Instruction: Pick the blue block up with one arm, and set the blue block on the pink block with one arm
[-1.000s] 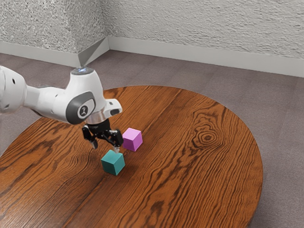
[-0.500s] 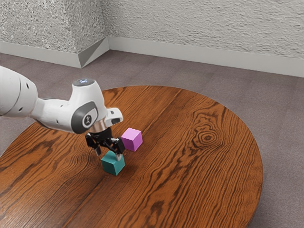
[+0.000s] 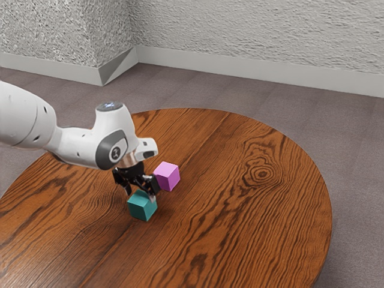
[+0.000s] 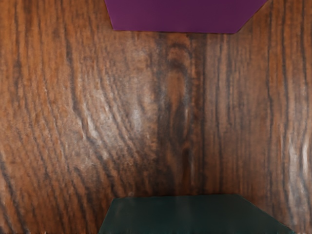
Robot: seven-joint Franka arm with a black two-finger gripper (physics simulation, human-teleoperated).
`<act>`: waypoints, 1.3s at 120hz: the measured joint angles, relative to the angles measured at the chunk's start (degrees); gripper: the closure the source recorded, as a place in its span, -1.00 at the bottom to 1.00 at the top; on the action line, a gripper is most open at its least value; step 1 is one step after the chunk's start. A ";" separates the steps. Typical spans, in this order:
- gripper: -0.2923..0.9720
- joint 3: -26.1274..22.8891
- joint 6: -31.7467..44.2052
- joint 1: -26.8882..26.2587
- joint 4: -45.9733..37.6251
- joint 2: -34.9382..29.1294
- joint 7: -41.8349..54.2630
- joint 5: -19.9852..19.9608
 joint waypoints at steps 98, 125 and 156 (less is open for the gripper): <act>-0.09 -0.08 0.15 -0.08 -0.86 1.44 1.61 -2.20; -0.02 -0.05 -0.31 -0.32 -0.88 -0.86 0.72 -1.14; -0.01 -0.19 -3.99 -0.58 9.69 -0.67 -0.11 3.32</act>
